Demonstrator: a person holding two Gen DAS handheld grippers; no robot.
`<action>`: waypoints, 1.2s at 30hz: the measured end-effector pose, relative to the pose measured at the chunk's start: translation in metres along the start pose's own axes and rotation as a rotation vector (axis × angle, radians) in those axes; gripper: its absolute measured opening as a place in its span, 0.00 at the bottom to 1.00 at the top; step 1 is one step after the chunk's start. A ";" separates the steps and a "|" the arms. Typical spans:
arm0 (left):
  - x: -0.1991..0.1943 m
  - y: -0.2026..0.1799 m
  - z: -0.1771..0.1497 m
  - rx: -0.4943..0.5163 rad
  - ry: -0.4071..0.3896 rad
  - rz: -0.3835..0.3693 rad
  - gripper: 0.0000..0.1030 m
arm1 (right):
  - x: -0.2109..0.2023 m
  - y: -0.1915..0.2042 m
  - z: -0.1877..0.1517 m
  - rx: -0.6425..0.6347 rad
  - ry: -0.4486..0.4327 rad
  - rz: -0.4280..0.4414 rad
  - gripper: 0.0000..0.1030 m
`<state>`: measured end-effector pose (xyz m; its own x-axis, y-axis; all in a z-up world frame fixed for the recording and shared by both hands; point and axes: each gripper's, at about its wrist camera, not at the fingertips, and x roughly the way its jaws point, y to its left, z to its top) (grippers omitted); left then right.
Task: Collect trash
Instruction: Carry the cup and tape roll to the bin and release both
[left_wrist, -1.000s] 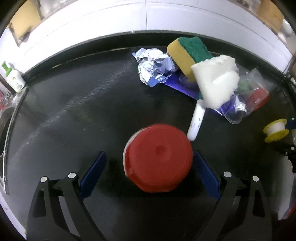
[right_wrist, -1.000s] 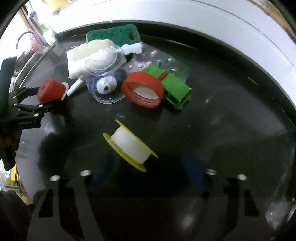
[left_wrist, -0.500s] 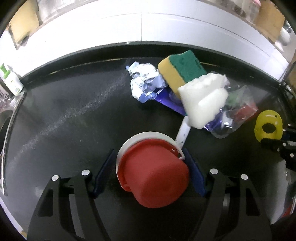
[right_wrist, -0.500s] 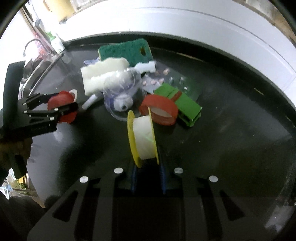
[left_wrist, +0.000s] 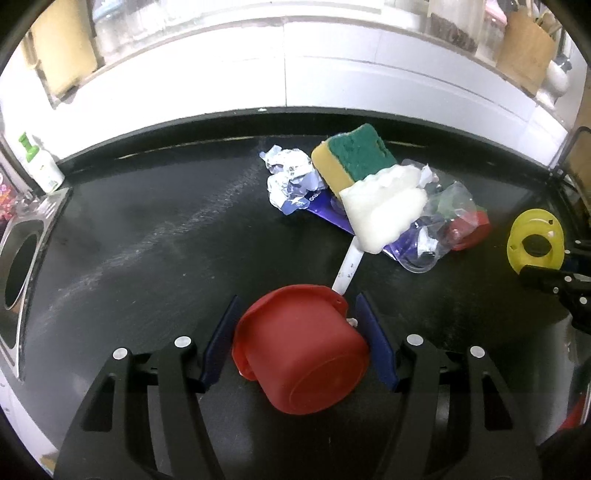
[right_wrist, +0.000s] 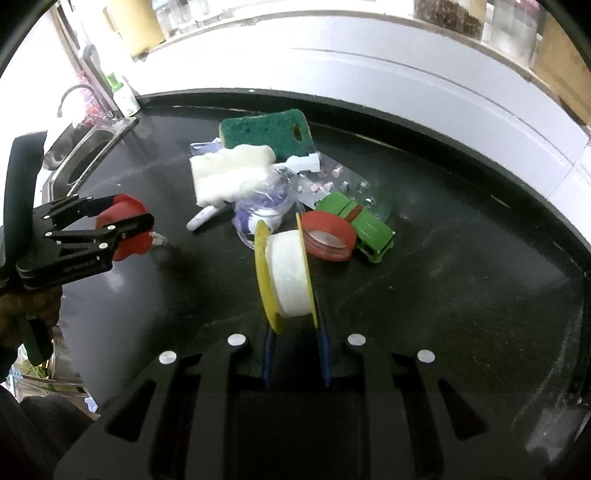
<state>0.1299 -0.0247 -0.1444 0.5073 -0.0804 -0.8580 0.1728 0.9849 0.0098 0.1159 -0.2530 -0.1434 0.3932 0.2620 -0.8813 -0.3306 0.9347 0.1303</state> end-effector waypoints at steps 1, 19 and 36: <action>-0.003 0.000 -0.001 -0.001 -0.003 0.005 0.61 | -0.003 0.002 -0.001 -0.004 -0.005 0.001 0.19; -0.095 0.044 -0.063 -0.137 -0.058 0.110 0.61 | -0.047 0.093 0.003 -0.148 -0.062 0.077 0.19; -0.223 0.215 -0.241 -0.559 -0.052 0.434 0.61 | -0.039 0.386 0.009 -0.595 -0.003 0.436 0.19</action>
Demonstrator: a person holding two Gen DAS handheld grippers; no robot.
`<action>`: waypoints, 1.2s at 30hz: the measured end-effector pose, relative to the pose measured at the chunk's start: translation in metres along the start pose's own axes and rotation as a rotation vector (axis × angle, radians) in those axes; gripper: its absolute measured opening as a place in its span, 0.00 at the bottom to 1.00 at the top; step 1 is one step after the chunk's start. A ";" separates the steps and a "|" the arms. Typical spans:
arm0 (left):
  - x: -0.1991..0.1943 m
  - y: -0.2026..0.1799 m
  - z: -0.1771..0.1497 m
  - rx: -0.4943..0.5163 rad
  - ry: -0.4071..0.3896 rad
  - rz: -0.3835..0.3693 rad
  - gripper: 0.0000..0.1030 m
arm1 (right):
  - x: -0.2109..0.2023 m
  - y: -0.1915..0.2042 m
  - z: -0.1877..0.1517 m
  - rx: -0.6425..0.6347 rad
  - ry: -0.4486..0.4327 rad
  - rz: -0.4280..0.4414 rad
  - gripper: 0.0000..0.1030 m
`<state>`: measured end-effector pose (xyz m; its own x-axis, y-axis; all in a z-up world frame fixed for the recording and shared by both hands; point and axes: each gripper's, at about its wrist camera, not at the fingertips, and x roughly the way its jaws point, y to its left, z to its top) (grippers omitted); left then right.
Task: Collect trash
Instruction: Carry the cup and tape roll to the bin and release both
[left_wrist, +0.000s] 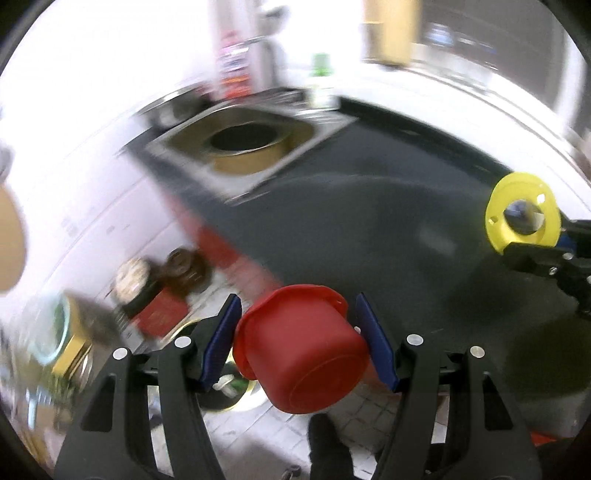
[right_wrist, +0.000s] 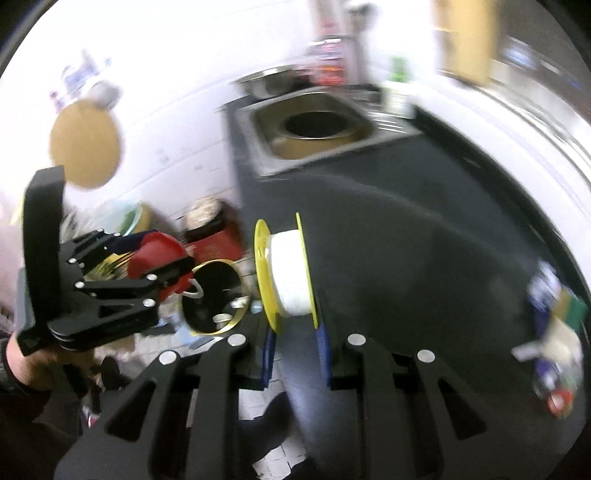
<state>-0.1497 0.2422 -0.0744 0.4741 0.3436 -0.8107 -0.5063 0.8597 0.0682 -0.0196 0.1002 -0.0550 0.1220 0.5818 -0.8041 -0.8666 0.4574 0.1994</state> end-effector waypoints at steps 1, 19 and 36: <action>0.000 0.024 -0.009 -0.038 0.010 0.032 0.61 | 0.012 0.018 0.009 -0.029 0.013 0.030 0.19; 0.098 0.204 -0.114 -0.384 0.128 0.111 0.61 | 0.220 0.197 0.060 -0.129 0.302 0.235 0.19; 0.164 0.246 -0.138 -0.401 0.205 0.077 0.85 | 0.298 0.215 0.075 -0.056 0.380 0.215 0.77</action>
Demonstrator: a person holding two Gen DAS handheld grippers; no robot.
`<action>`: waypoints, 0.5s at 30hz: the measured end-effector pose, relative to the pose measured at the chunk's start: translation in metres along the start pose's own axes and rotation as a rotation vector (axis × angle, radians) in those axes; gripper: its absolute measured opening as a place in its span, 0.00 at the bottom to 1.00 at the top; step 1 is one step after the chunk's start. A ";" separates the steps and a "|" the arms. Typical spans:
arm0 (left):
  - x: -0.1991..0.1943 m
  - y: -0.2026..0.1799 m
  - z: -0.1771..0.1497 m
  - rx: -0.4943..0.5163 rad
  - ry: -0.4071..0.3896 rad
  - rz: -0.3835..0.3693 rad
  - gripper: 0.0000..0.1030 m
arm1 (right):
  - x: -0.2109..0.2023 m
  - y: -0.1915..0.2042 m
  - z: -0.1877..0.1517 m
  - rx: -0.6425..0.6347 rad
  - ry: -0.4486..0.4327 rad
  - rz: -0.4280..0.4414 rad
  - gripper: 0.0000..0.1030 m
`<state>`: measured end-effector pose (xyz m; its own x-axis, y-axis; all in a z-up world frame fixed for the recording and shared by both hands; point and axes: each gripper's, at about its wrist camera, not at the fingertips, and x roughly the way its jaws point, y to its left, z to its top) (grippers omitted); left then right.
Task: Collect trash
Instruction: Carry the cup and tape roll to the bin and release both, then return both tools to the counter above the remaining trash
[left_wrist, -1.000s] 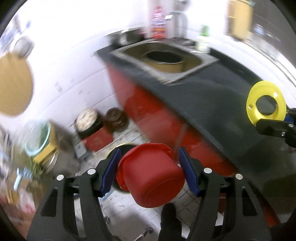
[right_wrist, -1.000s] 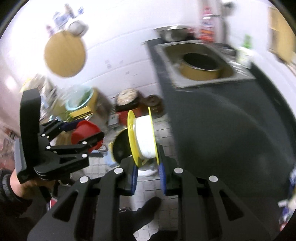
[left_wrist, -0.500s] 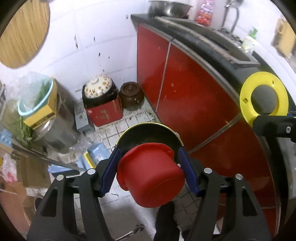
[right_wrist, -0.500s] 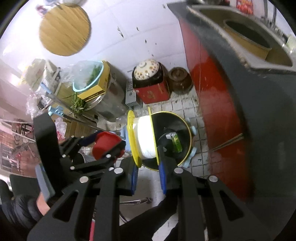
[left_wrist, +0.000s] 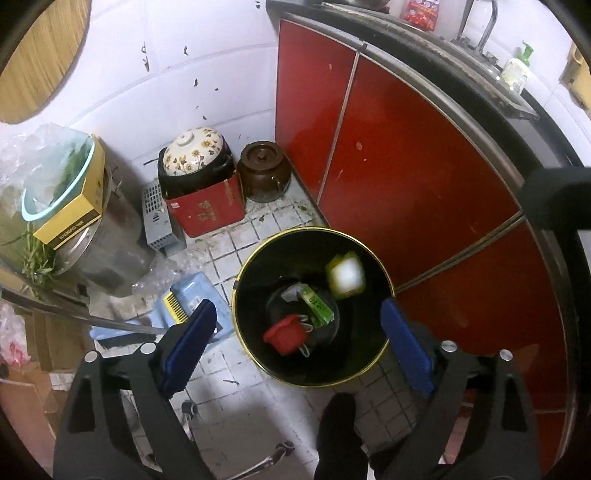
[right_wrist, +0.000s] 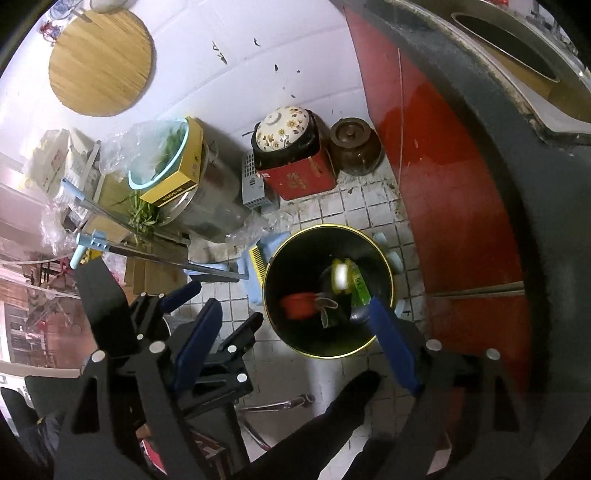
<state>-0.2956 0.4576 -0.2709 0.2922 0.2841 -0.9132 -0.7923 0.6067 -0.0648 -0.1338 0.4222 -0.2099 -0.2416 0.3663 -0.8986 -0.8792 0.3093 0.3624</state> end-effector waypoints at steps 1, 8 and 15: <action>-0.002 0.000 0.000 0.001 -0.001 -0.001 0.85 | -0.003 0.000 -0.001 -0.005 -0.004 -0.001 0.77; -0.024 -0.017 -0.001 0.052 -0.013 0.009 0.86 | -0.036 -0.009 -0.021 -0.001 -0.024 -0.004 0.77; -0.075 -0.065 0.010 0.152 -0.065 -0.010 0.86 | -0.127 -0.034 -0.062 0.014 -0.152 -0.073 0.83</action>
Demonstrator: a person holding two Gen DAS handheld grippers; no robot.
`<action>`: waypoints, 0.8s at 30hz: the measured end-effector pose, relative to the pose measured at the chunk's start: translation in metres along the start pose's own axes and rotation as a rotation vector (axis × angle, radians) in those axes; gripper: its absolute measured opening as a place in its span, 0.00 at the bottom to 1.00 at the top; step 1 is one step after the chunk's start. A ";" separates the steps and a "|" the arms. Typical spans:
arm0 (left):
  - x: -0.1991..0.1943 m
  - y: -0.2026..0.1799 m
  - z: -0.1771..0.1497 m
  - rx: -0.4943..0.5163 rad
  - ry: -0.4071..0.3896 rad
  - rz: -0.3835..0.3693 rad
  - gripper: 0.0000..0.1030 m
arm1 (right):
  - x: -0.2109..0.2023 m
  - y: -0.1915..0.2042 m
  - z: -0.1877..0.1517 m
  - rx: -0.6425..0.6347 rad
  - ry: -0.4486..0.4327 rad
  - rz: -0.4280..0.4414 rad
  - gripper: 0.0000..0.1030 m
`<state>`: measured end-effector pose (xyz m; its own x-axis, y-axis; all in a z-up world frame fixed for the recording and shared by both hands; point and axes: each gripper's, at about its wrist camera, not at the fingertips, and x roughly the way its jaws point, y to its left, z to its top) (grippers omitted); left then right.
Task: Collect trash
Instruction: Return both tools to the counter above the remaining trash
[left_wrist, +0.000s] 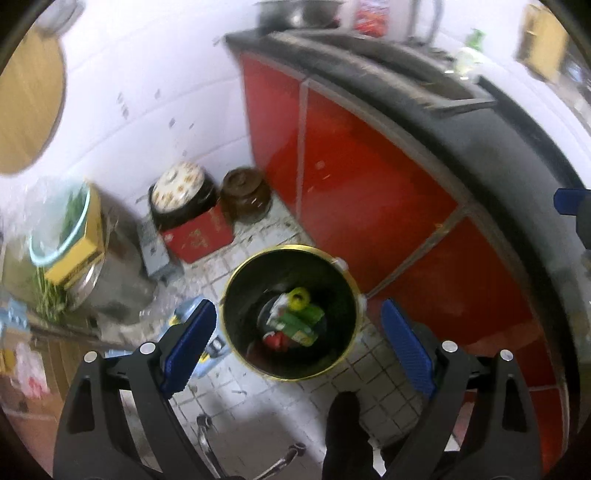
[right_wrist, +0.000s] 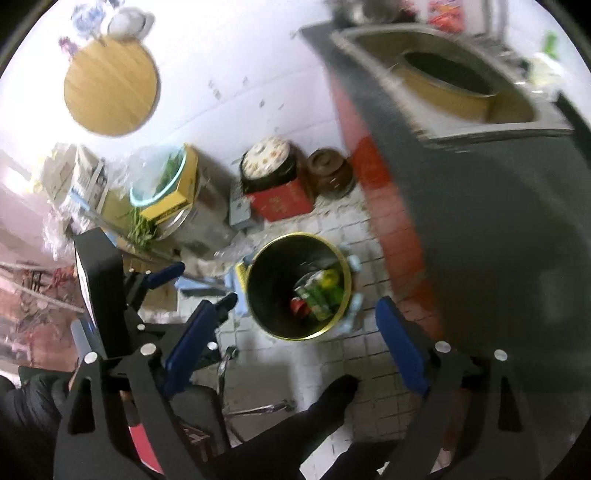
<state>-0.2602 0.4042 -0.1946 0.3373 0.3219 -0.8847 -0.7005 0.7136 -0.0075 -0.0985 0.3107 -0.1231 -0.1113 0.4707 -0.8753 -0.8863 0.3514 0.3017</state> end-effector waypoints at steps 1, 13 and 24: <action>-0.007 -0.011 0.004 0.020 -0.008 -0.007 0.86 | -0.013 -0.007 -0.005 0.009 -0.016 -0.013 0.84; -0.098 -0.263 0.039 0.468 -0.121 -0.351 0.86 | -0.218 -0.145 -0.140 0.260 -0.283 -0.366 0.86; -0.153 -0.468 -0.007 0.811 -0.170 -0.578 0.86 | -0.336 -0.254 -0.316 0.594 -0.414 -0.589 0.86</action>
<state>0.0118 0.0167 -0.0589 0.6194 -0.1678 -0.7669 0.2161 0.9756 -0.0389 0.0216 -0.1923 -0.0253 0.5531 0.2959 -0.7788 -0.3611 0.9276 0.0959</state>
